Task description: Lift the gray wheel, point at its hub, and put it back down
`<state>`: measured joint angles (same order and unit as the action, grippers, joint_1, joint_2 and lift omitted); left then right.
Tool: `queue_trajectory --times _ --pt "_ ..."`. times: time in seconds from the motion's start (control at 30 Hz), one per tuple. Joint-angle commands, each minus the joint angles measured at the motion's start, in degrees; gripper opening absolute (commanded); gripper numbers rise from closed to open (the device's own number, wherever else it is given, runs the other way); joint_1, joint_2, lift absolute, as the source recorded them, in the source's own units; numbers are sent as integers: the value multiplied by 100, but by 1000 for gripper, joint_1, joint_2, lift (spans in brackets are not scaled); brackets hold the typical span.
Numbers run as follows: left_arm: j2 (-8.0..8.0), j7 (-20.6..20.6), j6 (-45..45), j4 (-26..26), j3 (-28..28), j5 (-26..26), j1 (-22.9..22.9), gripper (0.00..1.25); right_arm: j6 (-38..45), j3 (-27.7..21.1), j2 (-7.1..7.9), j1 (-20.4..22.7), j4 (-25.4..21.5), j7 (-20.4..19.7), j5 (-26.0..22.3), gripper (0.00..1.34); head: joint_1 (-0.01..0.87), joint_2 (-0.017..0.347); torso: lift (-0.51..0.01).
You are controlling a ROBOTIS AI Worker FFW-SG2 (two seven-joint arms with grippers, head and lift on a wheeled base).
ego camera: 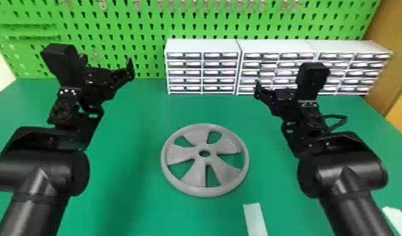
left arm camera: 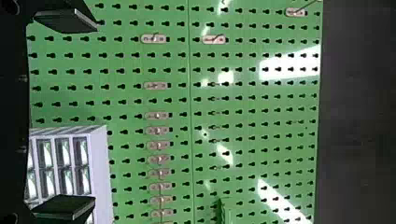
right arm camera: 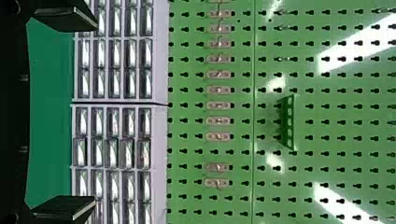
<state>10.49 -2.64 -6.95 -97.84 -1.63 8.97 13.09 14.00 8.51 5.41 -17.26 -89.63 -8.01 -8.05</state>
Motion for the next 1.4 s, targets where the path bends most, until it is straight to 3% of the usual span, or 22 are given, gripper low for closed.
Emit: queue_trajectory --times 0.0,0.33,1.37 --pt "-21 0 0 2 23 70 -96 1250 -29 19 4 4 16 10 5 1332 692 48 -88" --pt "-108 -158 106 72 58 96 -114 1250 -143 -51 4 56 16 54 5 1332 692 48 -88" --pt "-91 -317 308 134 -30 52 -17 1250 -161 -16 39 21 33 62 -47 1330 692 48 -88"
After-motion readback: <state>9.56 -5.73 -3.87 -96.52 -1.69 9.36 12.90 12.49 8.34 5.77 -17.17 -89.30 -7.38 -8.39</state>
